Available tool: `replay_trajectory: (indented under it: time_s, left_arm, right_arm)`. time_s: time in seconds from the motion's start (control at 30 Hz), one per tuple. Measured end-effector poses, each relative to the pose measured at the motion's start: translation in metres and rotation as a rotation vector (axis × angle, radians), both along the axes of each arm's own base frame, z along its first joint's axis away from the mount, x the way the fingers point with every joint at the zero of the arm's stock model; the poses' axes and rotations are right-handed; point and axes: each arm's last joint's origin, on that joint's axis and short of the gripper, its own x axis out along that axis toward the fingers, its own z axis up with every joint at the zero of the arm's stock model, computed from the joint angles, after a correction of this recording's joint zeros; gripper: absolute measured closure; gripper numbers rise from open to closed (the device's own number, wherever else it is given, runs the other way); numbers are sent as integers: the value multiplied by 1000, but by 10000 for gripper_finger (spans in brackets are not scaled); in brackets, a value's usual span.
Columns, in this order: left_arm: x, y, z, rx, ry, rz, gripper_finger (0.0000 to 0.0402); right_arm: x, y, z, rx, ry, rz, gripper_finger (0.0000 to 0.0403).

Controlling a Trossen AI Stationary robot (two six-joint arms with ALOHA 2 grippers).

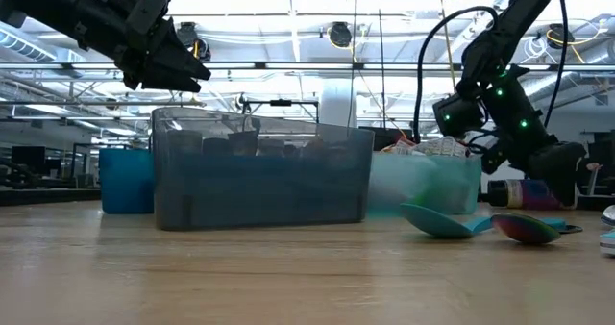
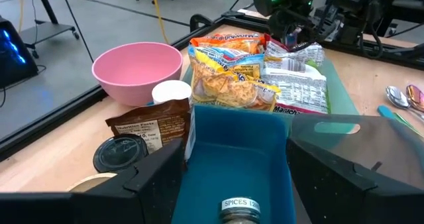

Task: Pick & Place Food Item
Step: Put the purple seasoning bottle into the blue bin

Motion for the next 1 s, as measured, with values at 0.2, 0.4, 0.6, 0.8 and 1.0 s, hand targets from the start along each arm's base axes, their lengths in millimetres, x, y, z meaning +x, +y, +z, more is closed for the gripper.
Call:
replay_trajectory:
  time_s: [0.2, 0.4, 0.6, 0.8, 1.0]
  left_arm:
    - [0, 0, 0, 4, 2, -1, 133]
    - [0, 0, 0, 4, 0, -2, 141]
    - [0, 0, 0, 4, -1, -1, 144]
    - [1, 0, 3, -2, -29, -1, 144]
    - [3, -1, 8, -14, -93, 0, 144]
  right_arm:
    - [-4, 5, 9, -7, 28, -48, 254]
    - [-3, 14, 51, -45, 66, -136, 254]
    - [13, 27, 107, -193, -192, -97, 245]
    - [41, 50, 140, -264, -727, 40, 255]
    - [80, 80, 139, -278, -1215, 267, 250]
